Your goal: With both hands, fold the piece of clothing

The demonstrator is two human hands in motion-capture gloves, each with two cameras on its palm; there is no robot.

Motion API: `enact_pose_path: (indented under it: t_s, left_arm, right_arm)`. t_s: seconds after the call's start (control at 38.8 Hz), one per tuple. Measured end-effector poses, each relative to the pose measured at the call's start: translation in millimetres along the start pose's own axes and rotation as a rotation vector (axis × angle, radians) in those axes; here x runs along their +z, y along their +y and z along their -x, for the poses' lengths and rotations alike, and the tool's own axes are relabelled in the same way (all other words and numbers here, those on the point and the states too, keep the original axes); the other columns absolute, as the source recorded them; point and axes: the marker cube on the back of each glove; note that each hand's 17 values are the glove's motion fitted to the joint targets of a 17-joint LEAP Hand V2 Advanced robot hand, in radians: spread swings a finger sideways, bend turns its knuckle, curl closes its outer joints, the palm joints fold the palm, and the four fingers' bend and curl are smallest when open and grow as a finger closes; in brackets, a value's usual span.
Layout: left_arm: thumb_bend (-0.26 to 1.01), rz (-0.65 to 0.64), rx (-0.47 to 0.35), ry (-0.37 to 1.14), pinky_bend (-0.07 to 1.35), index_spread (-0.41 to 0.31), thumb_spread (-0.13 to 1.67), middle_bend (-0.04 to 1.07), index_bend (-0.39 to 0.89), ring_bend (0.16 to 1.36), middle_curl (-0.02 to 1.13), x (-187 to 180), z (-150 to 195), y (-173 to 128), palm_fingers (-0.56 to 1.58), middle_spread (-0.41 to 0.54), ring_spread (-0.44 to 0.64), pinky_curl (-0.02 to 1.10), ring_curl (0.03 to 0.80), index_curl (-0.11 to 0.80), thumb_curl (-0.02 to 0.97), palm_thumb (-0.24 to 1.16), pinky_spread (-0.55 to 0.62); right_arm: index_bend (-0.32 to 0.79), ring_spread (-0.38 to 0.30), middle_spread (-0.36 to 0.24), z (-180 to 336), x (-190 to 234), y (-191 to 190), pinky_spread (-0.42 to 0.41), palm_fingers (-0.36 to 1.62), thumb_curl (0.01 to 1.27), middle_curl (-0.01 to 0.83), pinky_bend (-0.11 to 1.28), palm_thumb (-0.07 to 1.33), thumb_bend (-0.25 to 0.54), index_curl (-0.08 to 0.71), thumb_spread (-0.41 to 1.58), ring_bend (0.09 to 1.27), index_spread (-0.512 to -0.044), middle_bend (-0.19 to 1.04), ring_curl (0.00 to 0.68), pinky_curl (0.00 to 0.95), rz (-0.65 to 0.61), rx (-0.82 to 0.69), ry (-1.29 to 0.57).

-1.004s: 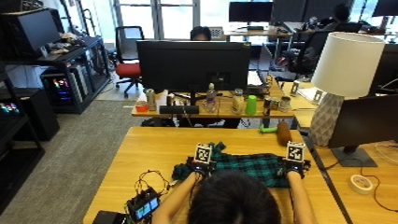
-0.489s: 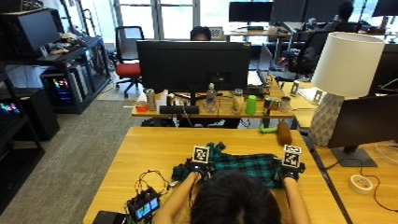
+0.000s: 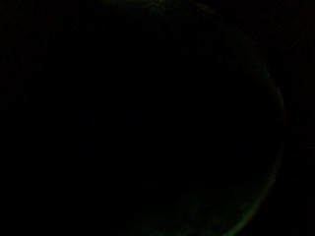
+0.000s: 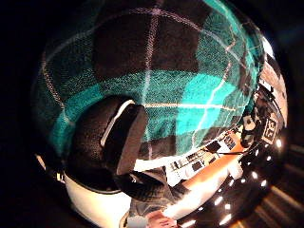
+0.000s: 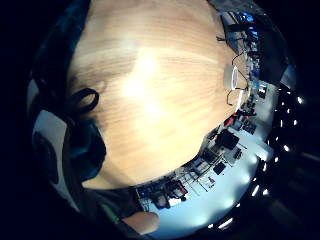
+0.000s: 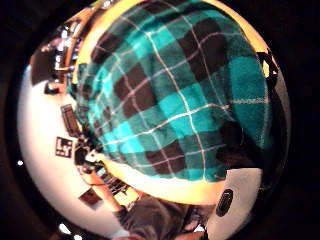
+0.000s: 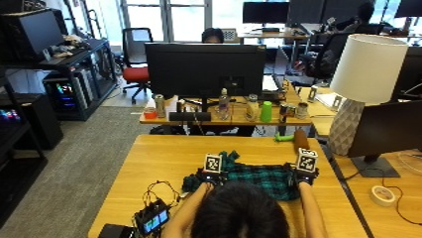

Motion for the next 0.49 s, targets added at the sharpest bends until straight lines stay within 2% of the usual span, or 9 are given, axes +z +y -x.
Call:
enact_pose_path:
  t_s: [0.18,0.33,0.41,0.49]
  left_arm:
    - [-0.01,-0.003,-0.021,0.030,0.67,-0.095,1.13,0.16,0.16,0.65,0.24,-2.8,1.9,0.7,0.00,0.247,0.45,0.35,0.303,0.287,0.253,0.18,0.46]
    - [-0.01,-0.037,0.037,0.126,0.67,-0.070,1.14,0.15,0.17,0.68,0.24,-22.2,9.1,8.3,0.06,0.254,0.43,0.34,0.303,0.297,0.254,0.21,0.44]
    - [-0.01,-0.080,0.039,0.160,0.67,-0.059,1.15,0.16,0.16,0.68,0.23,-36.4,16.7,16.3,0.09,0.252,0.41,0.34,0.302,0.299,0.253,0.21,0.42]
    - [-0.01,-0.146,-0.016,0.094,0.65,-0.050,1.16,0.16,0.17,0.69,0.24,-53.0,33.3,31.0,0.12,0.246,0.37,0.34,0.304,0.303,0.253,0.22,0.38]
  right_arm:
    - [0.17,-0.233,-0.150,4.9,-39.1,20.7,-0.332,1.28,0.47,0.462,0.60,1.05,0.018,0.268,0.83,0.70,-0.233,0.36,0.426,0.344,0.025,0.039,-0.096]
    - [0.16,-0.239,-0.151,29.2,-86.1,39.5,-0.340,1.28,0.51,0.464,0.59,1.04,-0.023,0.298,0.71,0.69,-0.232,0.34,0.431,0.351,-0.014,0.056,-0.062]
    - [0.15,-0.240,-0.156,48.5,-102.9,24.0,-0.342,1.28,0.53,0.467,0.59,1.04,-0.026,0.308,0.66,0.68,-0.233,0.34,0.432,0.355,-0.064,0.030,-0.055]
    - [0.15,-0.241,-0.158,80.3,-118.5,-11.5,-0.343,1.27,0.55,0.467,0.58,1.04,-0.029,0.317,0.61,0.68,-0.233,0.33,0.434,0.358,-0.170,-0.057,-0.021]
